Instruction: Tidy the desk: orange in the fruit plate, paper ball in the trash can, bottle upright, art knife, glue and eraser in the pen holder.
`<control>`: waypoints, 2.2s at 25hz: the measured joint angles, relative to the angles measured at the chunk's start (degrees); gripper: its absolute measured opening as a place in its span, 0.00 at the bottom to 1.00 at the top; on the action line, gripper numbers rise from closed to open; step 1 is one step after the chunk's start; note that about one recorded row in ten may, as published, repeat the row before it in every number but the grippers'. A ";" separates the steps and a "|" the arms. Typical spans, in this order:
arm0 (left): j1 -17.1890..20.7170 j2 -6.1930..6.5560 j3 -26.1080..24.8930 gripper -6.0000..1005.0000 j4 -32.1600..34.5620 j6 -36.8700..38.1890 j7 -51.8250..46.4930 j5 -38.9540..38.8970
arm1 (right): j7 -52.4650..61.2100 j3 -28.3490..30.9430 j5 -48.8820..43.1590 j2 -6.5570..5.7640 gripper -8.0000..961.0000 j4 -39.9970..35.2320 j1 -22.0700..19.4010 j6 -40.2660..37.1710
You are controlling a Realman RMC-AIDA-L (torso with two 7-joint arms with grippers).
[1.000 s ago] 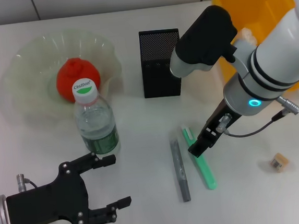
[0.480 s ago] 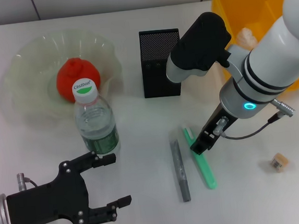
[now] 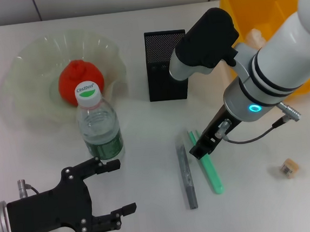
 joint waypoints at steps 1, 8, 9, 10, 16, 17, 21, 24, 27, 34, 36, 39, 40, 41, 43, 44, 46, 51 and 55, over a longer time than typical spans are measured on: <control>0.00 0.00 0.00 0.81 0.00 0.00 0.00 -0.01 | 0.00 0.00 0.00 0.00 0.57 0.00 0.00 0.00; 0.00 0.00 -0.16 0.81 0.00 0.00 0.00 -0.10 | 0.00 -0.50 0.01 0.09 0.56 2.51 1.30 1.37; 0.00 0.00 -0.16 0.81 0.00 0.00 0.00 -0.10 | 0.00 -0.50 0.01 0.09 0.56 2.51 1.30 1.37; 0.00 0.00 -0.17 0.81 0.00 0.00 0.00 -0.10 | 0.00 -0.53 0.09 0.14 0.56 2.74 1.42 1.53; 0.07 0.00 -0.32 0.81 0.00 0.00 0.00 -0.13 | 0.00 -0.71 0.17 0.16 0.56 3.44 1.64 1.65; 0.07 0.00 -0.32 0.81 0.00 0.00 0.00 -0.14 | 0.00 -0.71 0.17 0.16 0.55 3.56 1.67 1.65; 0.09 0.00 -0.42 0.81 0.00 0.00 0.00 -0.14 | 0.00 -0.71 0.18 0.15 0.52 3.89 1.88 1.63; 0.15 0.00 -0.44 0.81 0.00 0.00 0.00 -0.14 | 0.00 -0.70 0.18 0.16 0.44 4.99 2.53 1.48; 0.18 0.00 -0.44 0.81 0.01 0.00 0.00 -0.15 | 0.00 -0.68 0.58 0.15 0.33 5.92 2.89 1.46; 0.27 0.00 -0.54 0.81 0.01 0.00 0.00 -0.14 | -0.20 -0.37 0.92 0.15 0.20 6.43 3.06 1.25; 0.27 0.00 -0.54 0.81 0.00 0.00 0.00 -0.14 | -0.25 -0.05 0.92 0.14 0.18 6.33 2.94 1.21; 0.27 0.02 -0.50 0.81 0.01 0.01 0.00 -0.14 | -0.23 1.27 0.92 -0.08 0.18 3.65 1.78 0.79; 0.28 0.04 -0.46 0.81 0.00 0.03 0.00 -0.14 | -0.53 3.69 0.92 -0.20 0.18 0.31 0.35 -0.47; 0.29 0.06 -0.41 0.81 0.01 0.07 0.00 -0.14 | -0.53 3.69 0.92 -0.20 0.18 0.31 0.35 -0.47; 0.40 0.09 -0.31 0.81 0.01 0.23 0.00 -0.13 | -1.61 8.52 0.92 -0.23 0.19 -7.88 -3.11 -2.21; 0.40 0.09 -0.31 0.81 0.01 0.23 0.00 -0.13 | -1.61 8.52 0.92 -0.23 0.19 -7.88 -3.11 -2.21; 0.47 0.09 -0.26 0.81 0.01 0.36 -0.01 -0.13 | -2.17 12.05 1.40 -0.27 0.19 -14.66 -6.15 -2.58; 0.48 0.17 -0.10 0.81 0.01 0.69 -0.59 0.12 | -11.72 21.79 14.64 -0.19 0.20 -27.76 -14.14 1.05; 0.48 0.17 -0.18 0.81 0.01 0.60 -0.36 0.05 | -27.52 23.10 26.33 -0.11 0.21 -25.98 -19.95 14.28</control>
